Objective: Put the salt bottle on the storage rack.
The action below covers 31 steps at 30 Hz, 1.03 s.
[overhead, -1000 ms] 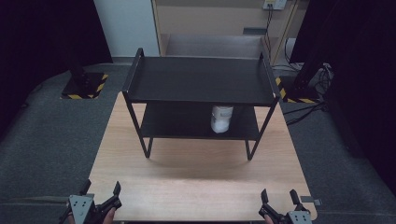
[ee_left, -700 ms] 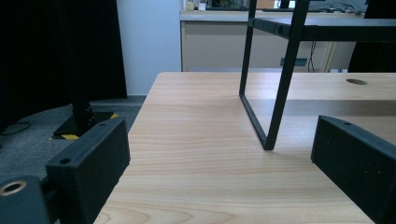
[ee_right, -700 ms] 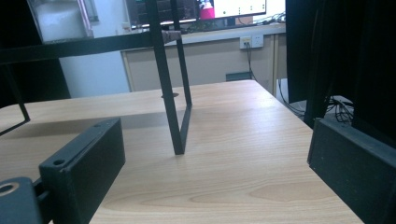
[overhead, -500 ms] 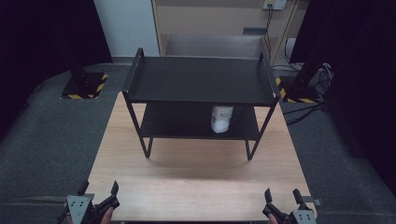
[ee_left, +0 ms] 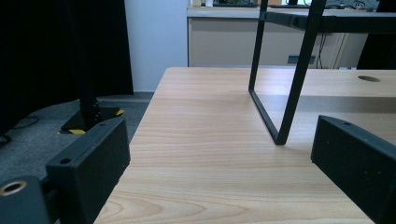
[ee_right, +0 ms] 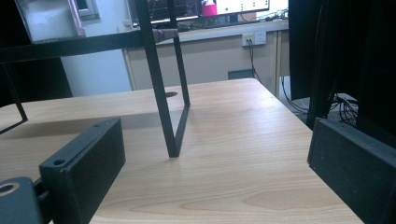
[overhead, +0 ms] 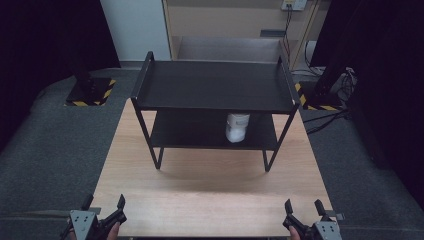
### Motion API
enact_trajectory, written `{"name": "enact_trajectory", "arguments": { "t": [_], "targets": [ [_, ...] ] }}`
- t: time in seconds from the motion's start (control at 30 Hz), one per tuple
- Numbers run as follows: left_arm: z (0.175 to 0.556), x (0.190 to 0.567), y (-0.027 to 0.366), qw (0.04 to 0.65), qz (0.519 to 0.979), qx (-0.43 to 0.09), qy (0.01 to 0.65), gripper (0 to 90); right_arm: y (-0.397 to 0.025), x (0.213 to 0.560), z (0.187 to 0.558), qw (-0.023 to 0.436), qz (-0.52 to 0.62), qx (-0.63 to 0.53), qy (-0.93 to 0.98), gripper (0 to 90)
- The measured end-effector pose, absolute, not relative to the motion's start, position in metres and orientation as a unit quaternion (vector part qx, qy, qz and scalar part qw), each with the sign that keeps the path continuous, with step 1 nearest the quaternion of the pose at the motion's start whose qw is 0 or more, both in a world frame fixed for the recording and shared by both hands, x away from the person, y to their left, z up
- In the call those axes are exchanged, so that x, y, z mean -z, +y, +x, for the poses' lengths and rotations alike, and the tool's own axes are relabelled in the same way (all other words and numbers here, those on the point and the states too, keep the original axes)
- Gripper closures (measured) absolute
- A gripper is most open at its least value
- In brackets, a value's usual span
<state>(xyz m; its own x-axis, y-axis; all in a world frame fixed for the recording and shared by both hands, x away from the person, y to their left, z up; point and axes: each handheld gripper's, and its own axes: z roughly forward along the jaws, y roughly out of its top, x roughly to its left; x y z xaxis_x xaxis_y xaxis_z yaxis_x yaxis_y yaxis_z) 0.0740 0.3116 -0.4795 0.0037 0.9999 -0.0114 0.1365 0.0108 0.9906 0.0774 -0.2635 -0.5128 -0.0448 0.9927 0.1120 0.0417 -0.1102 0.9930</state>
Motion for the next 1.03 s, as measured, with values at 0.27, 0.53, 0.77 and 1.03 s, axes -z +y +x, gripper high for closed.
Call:
{"name": "enact_trajectory", "arguments": {
  "t": [0.27, 0.53, 0.77, 1.03],
  "targets": [
    [0.0746, 0.48, 0.3107, 0.469, 0.533, -0.459, 0.533, 3.3, -0.263, 0.5151, 0.078, 0.445, 0.527, -0.528, 0.496, 4.4],
    [0.0748, 0.4806, 0.3102, 0.47, 0.533, -0.458, 0.534, 3.4, -0.2638, 0.5147, 0.0773, 0.445, 0.529, -0.526, 0.495, 4.4],
    [0.0755, 0.4805, 0.3097, 0.471, 0.533, -0.458, 0.534, 3.5, -0.2639, 0.516, 0.0794, 0.444, 0.529, -0.526, 0.496, 4.6],
    [0.0718, 0.479, 0.3098, 0.47, 0.533, -0.46, 0.532, 3.5, -0.2632, 0.5152, 0.0767, 0.438, 0.53, -0.534, 0.492, 4.2]
  ]
}}
